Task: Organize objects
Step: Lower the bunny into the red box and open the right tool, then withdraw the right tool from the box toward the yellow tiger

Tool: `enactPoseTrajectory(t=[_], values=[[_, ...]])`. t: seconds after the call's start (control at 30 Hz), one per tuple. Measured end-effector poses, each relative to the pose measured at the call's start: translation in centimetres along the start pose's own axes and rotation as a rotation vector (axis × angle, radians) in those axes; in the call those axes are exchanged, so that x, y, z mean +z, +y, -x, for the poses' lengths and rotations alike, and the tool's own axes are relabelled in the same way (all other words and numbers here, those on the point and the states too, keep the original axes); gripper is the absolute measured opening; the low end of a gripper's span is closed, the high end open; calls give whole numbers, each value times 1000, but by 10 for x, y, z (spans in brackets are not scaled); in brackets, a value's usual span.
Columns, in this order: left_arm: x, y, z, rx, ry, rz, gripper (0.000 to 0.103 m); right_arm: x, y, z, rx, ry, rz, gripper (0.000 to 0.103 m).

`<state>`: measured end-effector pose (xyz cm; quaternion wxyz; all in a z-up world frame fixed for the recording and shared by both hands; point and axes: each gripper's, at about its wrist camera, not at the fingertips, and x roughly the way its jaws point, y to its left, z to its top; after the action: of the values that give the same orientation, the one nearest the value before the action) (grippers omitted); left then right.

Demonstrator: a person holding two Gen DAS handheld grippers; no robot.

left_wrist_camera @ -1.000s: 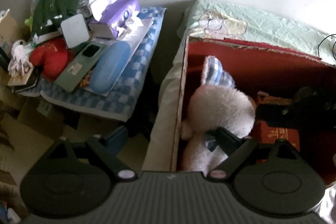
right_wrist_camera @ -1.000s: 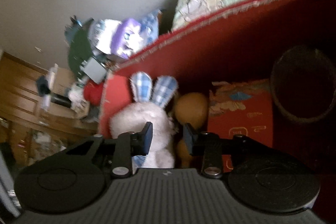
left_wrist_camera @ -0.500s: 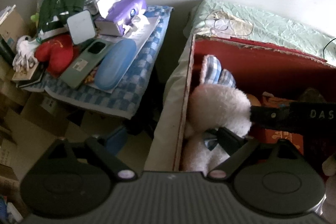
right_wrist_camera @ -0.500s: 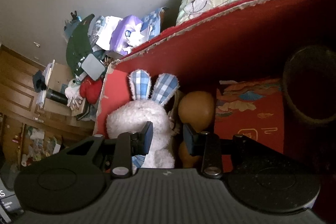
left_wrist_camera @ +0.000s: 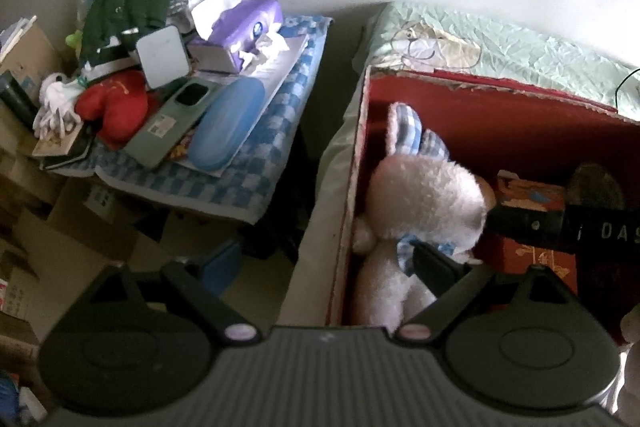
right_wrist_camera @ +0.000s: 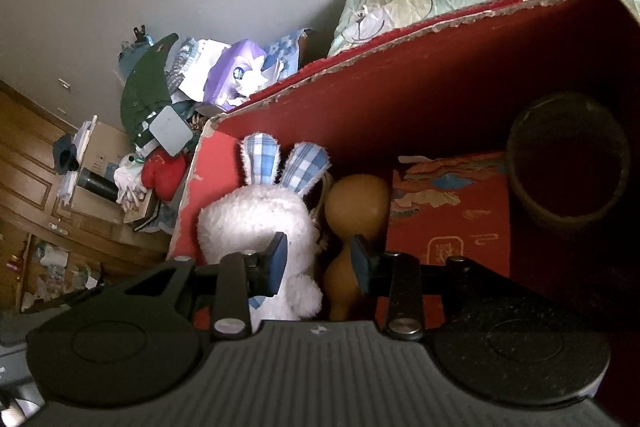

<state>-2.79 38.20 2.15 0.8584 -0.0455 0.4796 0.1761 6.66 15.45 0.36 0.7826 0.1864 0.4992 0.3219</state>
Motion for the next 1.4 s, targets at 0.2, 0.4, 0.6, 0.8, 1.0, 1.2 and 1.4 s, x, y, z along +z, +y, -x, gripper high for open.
enactPoseTrajectory(t=[0.2,0.4,0.6,0.8,1.0,1.2,1.4], values=[[-4,-2,13,-1,-10,0,94,-8,5,14,-15,-33,31,39],[-11,-7,31,-6,-36,-6,95,-19,4,29,-20,-63,44,44],[-18,-17,43,-19,-40,-14,95,-32,-3,42,-7,-73,26,44],[-26,-34,61,-50,-67,-26,96,-44,-10,61,8,-97,36,42],[-33,-60,85,-123,-127,-40,99,-51,-26,99,58,-160,33,43],[-36,-102,103,-213,-168,-75,99,-62,-59,152,96,-233,25,44],[-37,-161,119,-388,-188,-137,100,-73,-108,208,48,-311,-15,44]])
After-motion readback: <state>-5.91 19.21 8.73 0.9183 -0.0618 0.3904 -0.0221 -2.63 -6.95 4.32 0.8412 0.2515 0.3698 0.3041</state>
